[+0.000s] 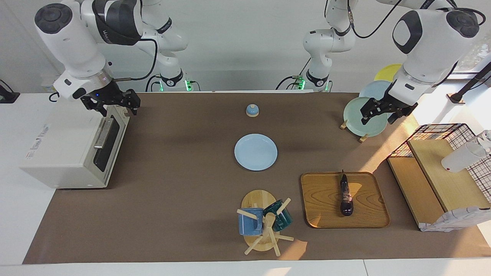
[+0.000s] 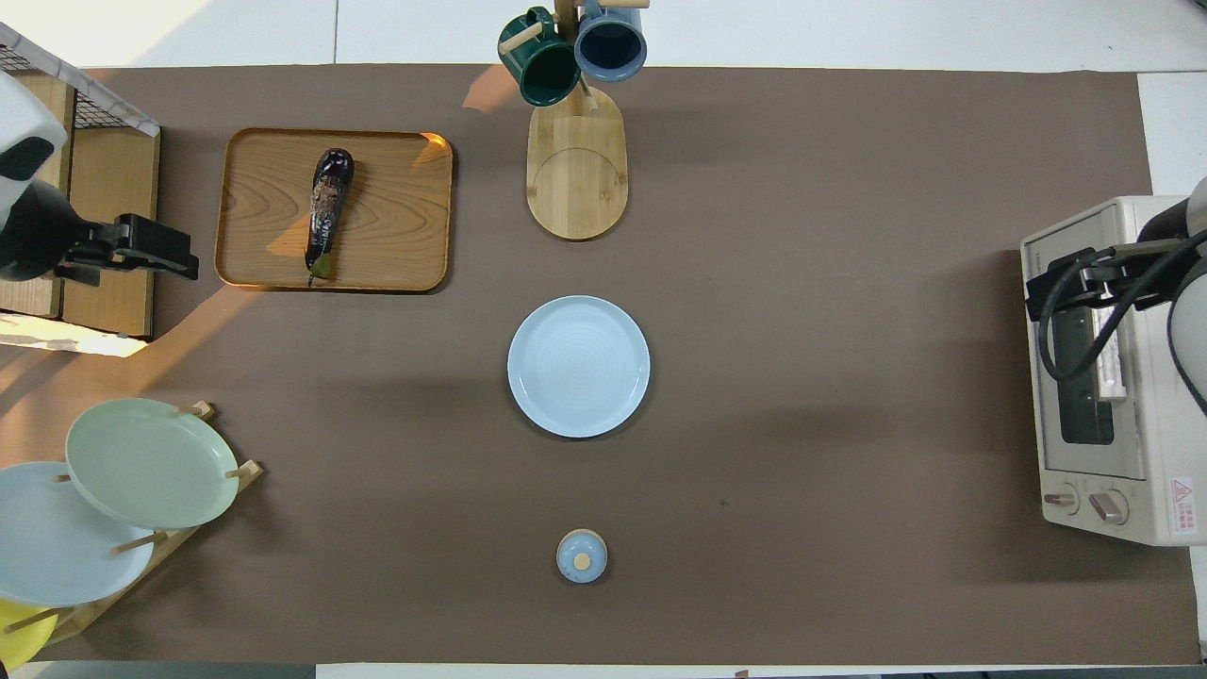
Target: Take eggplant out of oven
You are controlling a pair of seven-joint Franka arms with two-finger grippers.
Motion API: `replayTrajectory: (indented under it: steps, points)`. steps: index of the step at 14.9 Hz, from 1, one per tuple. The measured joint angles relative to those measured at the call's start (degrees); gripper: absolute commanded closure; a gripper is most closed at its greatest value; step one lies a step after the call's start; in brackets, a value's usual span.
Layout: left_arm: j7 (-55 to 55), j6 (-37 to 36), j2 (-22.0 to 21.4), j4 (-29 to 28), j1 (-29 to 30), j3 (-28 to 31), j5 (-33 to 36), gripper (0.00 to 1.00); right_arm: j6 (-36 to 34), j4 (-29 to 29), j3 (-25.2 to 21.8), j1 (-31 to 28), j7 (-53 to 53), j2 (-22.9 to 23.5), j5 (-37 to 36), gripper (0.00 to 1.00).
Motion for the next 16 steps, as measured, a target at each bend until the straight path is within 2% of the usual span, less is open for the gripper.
replayTrajectory:
  steps: [4,16]
  points:
    - [-0.1,0.0,-3.3,-6.1,0.0,-0.2,0.0,0.00,0.0,0.1,-0.4,0.0,0.0,-0.2,0.0,0.00]
    - [-0.1,-1.7,-3.5,-3.2,0.4,-0.7,1.0,0.00,0.0,0.1,-0.2,0.0,0.0,-0.3,1.6,0.00]
